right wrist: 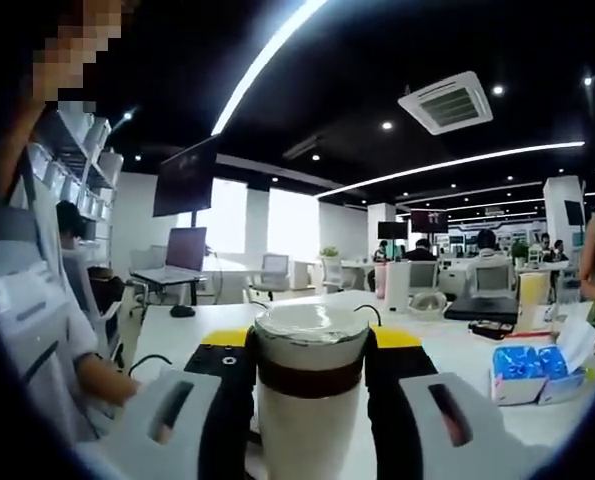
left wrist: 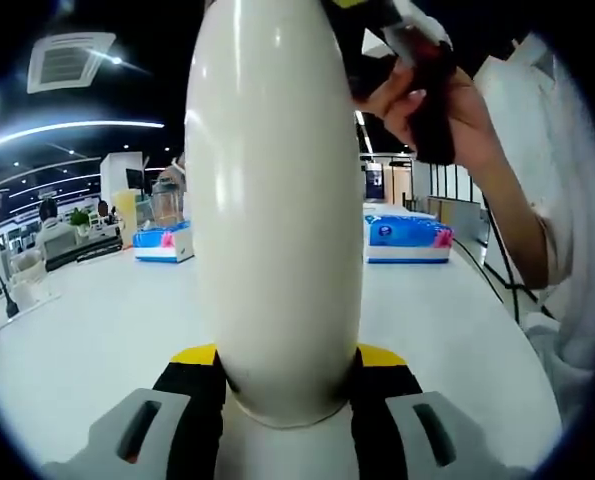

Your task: Grasp the water cup twist off the cup lid place the cup lid on the table

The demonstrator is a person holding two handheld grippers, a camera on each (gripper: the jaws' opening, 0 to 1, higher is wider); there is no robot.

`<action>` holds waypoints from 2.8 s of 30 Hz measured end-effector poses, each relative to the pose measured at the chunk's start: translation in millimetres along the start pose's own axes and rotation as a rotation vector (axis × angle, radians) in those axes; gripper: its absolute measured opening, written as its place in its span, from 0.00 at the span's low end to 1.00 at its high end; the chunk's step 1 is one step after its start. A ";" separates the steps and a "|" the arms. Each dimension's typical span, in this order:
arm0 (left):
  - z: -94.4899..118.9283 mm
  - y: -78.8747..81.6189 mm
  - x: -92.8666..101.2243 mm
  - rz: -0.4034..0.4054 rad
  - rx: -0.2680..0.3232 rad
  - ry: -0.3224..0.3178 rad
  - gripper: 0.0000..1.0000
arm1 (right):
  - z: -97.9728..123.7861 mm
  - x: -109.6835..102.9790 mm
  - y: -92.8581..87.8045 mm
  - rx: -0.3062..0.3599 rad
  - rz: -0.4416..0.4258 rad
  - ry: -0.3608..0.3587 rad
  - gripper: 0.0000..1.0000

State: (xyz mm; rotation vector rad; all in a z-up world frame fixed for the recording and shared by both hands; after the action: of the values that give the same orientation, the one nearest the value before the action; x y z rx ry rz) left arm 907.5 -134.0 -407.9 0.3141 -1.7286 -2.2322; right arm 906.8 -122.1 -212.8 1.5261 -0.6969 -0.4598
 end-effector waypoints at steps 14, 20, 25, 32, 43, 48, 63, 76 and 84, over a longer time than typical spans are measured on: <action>-0.5 -0.4 0.3 -0.001 0.000 0.001 0.50 | 0.2 -1.9 -0.8 -0.007 -0.004 0.087 0.45; -0.5 -0.8 0.7 0.000 0.000 0.003 0.50 | -0.5 -2.6 -1.1 -0.010 -0.002 0.135 0.45; -0.6 -1.1 1.0 0.001 0.000 0.004 0.50 | -0.5 -2.4 -1.5 -0.006 -0.006 0.175 0.45; 0.0 -0.9 1.6 0.000 0.001 0.006 0.50 | -1.3 -5.0 -0.8 0.011 -0.004 0.233 0.45; 0.5 -0.3 2.1 0.000 0.002 0.007 0.50 | -2.3 -5.9 0.0 0.053 -0.016 0.331 0.45; 0.5 0.4 2.2 0.002 0.002 0.006 0.50 | -2.4 -5.1 0.5 0.057 -0.022 0.364 0.45; 0.2 0.3 0.9 0.004 -0.001 0.001 0.50 | -0.6 -6.2 1.4 0.052 -0.011 0.379 0.46; 0.4 0.3 0.3 0.000 -0.004 0.004 0.50 | -2.2 -11.0 4.3 -0.036 0.022 0.251 0.59; 0.6 0.1 0.2 0.000 -0.006 0.008 0.50 | 1.5 -12.9 -1.4 -0.077 0.078 0.027 0.67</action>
State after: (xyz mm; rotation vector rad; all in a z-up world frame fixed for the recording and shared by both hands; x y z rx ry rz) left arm 907.1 -133.5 -407.7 0.3213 -1.7181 -2.2326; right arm 896.6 -114.6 -215.9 1.4253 -0.7070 -0.4024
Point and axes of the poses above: the point that each gripper's makers call its tool centre point, and the gripper's own axes: z roughly backward along the fingers, x roughly to its right, y roughly out of its top, the point moved 1 cm from there along z, roughly backward along the fingers, and after that the axes turned 5 degrees about z, right-handed, at the moved point
